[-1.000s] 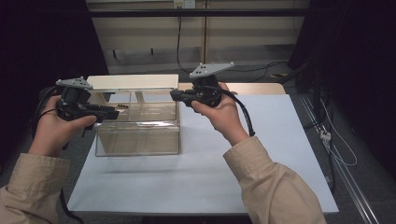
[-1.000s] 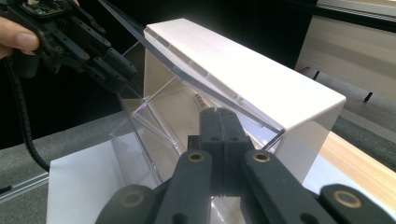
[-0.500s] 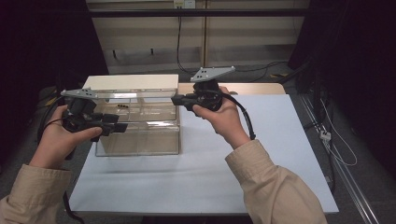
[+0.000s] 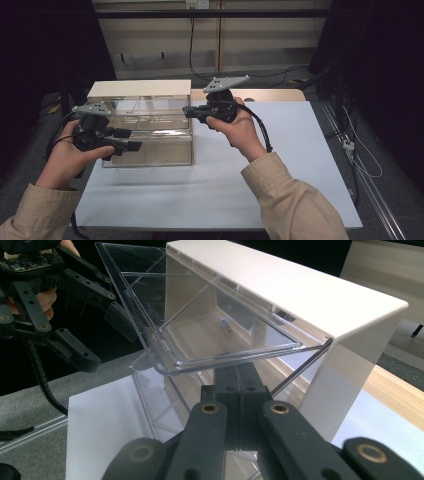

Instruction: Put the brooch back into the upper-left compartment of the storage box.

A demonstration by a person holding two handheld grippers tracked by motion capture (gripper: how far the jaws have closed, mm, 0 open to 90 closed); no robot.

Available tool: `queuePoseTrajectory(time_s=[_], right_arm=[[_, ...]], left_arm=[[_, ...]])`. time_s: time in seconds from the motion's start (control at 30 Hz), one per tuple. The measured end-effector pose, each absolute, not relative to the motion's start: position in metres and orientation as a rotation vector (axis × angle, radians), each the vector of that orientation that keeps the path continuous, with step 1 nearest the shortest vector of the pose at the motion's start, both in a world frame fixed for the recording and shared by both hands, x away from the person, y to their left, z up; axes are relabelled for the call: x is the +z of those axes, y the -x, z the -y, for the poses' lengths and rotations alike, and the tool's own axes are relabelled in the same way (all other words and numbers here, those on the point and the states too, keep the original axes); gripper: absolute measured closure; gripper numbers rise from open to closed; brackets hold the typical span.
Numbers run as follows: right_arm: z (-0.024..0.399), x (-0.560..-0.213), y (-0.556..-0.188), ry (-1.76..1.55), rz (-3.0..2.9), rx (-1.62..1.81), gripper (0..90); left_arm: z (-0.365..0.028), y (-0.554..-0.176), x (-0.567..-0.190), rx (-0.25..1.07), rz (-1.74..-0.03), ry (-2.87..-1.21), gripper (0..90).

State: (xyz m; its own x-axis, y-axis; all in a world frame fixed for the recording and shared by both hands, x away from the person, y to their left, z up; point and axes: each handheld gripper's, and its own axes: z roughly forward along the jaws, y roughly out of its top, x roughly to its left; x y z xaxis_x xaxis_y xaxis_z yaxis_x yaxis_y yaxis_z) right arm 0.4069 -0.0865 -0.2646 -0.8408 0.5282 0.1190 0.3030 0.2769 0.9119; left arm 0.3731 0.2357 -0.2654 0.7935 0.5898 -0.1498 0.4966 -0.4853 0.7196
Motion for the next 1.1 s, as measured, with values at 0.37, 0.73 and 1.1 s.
queuePoseTrajectory(time_s=[0.37,0.73,1.1], right_arm=[[0.085,-0.268,-0.402,-0.759,-2.350,1.625,90.0],[0.076,-0.272,-0.395,-0.726,-2.384,1.640,90.0],[0.077,-0.281,-0.392,-0.726,-2.404,1.641,90.0]], left_arm=[[-0.233,-0.367,-0.278,0.133,-0.793,-2.178,33.5],[-0.234,-0.359,-0.288,0.114,-0.783,-2.167,30.9],[-0.227,-0.354,-0.298,0.100,-0.756,-2.184,27.1]])
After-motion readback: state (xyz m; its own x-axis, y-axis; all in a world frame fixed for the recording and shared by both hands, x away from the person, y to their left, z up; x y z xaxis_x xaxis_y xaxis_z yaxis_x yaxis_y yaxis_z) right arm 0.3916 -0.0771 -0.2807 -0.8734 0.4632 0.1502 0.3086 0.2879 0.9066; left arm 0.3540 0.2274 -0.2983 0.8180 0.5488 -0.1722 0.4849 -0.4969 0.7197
